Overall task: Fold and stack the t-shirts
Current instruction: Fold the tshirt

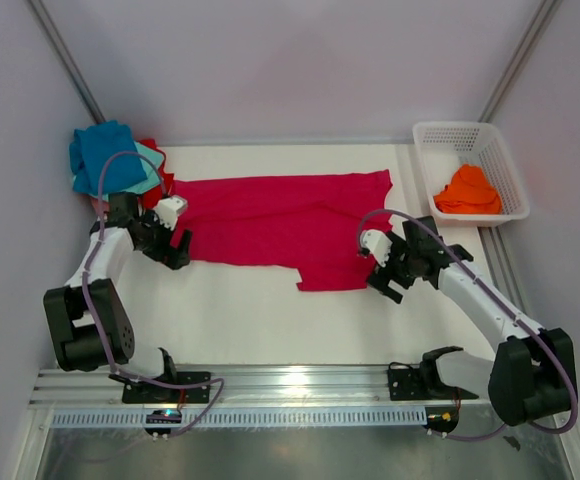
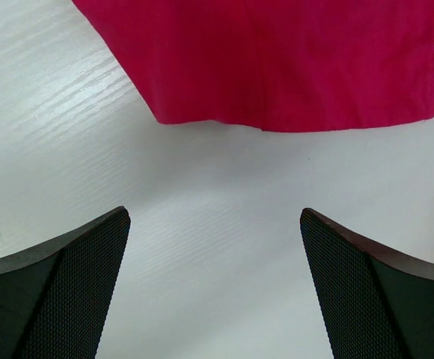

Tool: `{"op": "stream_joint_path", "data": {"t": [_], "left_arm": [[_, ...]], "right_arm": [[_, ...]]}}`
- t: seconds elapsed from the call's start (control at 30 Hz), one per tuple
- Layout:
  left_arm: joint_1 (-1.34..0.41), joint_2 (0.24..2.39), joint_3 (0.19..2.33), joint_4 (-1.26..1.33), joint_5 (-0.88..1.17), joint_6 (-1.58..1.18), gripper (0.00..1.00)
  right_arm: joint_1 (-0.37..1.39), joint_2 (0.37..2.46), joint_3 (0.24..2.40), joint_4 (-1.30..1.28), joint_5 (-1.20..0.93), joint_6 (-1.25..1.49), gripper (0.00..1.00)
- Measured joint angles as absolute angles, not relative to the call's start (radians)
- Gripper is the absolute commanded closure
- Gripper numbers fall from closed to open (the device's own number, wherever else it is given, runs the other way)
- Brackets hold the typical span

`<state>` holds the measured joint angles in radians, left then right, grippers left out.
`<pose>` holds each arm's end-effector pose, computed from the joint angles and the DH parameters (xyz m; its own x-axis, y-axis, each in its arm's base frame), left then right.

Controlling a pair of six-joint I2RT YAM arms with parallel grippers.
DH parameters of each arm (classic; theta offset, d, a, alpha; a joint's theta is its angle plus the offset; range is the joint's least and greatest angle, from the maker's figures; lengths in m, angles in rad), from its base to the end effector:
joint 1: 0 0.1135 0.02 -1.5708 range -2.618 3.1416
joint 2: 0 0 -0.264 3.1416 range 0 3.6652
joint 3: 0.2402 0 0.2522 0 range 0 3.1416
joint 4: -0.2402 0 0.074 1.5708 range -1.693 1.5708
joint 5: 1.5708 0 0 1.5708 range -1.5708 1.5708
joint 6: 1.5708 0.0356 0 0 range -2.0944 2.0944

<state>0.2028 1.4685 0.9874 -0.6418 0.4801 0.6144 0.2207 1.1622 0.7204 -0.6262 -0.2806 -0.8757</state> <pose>0.2812 0.0410 0.2208 -0.7115 0.3757 -0.5939 0.5231 0.8475 -0.0905 0.2070 0.0565 0.2105 -0.2860 -0.8205 -0.4950 -0.8747 0.4345 -0.2147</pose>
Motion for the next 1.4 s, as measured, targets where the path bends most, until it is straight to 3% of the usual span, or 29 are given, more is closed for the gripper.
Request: {"op": "stream_joint_path", "data": {"t": [0.5, 1.4], "left_arm": [[0.190, 1.468, 0.862, -0.445, 0.356, 0.603, 0.01], [0.174, 1.701, 0.969, -0.308, 0.341, 0.522, 0.01]], "right_arm": [[0.287, 1.317, 0.767, -0.624, -0.345, -0.827, 0.01], [0.339, 1.588, 0.949, -0.583, -0.367, -0.817, 0.01]]}}
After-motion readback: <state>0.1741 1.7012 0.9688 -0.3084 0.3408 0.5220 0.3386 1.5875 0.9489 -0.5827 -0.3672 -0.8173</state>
